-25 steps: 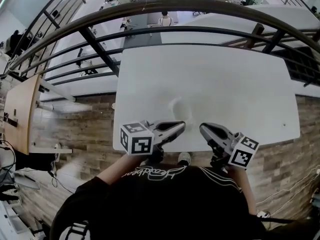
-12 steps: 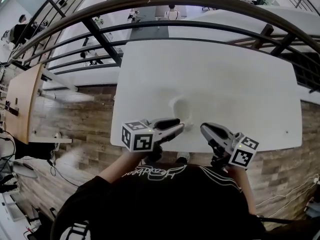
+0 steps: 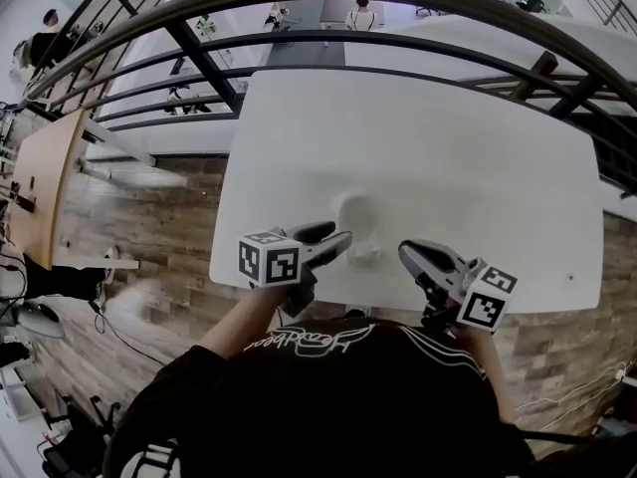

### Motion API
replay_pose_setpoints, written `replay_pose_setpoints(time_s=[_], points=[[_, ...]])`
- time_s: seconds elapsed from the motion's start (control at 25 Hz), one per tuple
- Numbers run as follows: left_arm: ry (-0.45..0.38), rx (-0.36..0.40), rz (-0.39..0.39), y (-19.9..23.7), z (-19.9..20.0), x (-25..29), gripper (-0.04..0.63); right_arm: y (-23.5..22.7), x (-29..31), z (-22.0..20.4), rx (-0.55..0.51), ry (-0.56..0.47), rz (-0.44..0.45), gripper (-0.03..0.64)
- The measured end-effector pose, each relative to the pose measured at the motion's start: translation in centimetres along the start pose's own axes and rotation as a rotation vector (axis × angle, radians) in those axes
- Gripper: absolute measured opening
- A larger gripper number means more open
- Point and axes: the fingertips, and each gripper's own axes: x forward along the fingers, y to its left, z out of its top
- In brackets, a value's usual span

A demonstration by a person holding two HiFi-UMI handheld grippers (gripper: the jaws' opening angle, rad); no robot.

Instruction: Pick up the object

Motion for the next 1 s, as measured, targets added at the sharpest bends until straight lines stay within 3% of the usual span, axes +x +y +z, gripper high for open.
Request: replay_pose_setpoints(time_s=[0.2, 1.0], points=[[0.011, -0.04, 0.067, 2.3, -0.6, 1.0, 0.202, -1.4, 0.0, 0.2, 0.005, 0.017, 0.004, 0.021], [0.104, -0.142, 0.042, 4.1, -1.6, 4.3, 0.193, -4.0, 0.5, 0.9, 0.049, 0.026, 0.019, 0.021]])
